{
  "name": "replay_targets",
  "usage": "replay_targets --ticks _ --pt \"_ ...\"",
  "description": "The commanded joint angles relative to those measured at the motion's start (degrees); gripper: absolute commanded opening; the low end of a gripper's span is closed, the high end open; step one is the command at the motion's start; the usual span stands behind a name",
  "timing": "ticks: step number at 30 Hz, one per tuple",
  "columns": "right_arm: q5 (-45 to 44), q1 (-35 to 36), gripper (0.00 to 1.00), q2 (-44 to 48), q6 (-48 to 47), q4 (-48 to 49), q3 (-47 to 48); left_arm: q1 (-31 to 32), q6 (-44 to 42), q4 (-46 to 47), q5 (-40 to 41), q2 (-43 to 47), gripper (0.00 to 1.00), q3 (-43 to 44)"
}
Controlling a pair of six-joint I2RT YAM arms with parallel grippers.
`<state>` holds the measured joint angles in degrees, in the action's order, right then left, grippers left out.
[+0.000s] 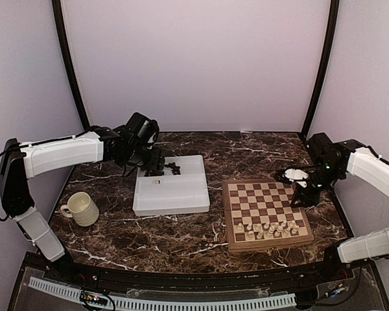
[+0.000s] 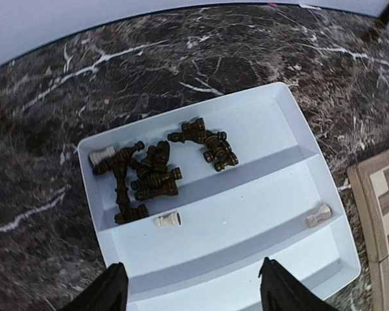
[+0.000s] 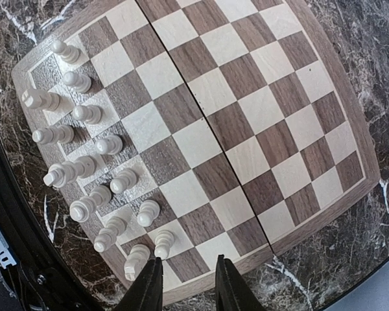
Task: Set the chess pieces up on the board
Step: Place the pawn at g2, then pick up the pawn from the storage box.
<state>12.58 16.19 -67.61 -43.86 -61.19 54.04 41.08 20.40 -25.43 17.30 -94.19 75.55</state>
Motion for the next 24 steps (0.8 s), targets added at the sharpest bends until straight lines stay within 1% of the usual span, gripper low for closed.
replay_targets --ticks 1,2,5,10,12,13,15,19,24 --pt "4.04 0.15 0.30 -2.27 0.71 2.73 1.74 -0.89 20.04 -0.50 -6.87 1.96 0.67 -5.19" --pt "4.98 0.16 0.30 -3.05 0.85 3.52 2.05 -1.06 21.31 -1.77 -6.36 1.32 0.65 -4.74" --pt "8.65 0.18 0.31 -4.74 1.11 5.21 3.10 -1.81 27.42 -4.61 -6.17 -2.43 0.62 -2.45" --pt "12.62 0.18 0.31 -5.95 0.68 7.26 3.88 -2.46 36.00 -2.71 -7.40 -6.08 0.57 -1.96" --pt "13.79 0.25 0.31 -6.27 0.17 7.38 3.90 -3.21 39.17 -2.74 -8.86 -8.12 0.53 -1.07" --pt "14.25 0.24 0.31 -6.36 -0.01 7.50 3.76 -3.55 41.07 -2.98 -9.83 -8.95 0.48 -0.06" --pt "15.08 0.25 0.31 -6.41 -0.60 7.81 3.51 -4.35 43.63 -4.21 -11.00 -11.26 0.42 1.38" --pt "16.38 0.25 0.31 -6.73 -1.59 8.00 3.12 -5.47 46.96 -2.52 -13.38 -14.05 0.40 2.05" --pt "17.29 0.21 0.31 -7.00 -2.09 8.97 2.25 -6.39 49.88 -0.55 -12.07 -14.97 0.40 2.10"
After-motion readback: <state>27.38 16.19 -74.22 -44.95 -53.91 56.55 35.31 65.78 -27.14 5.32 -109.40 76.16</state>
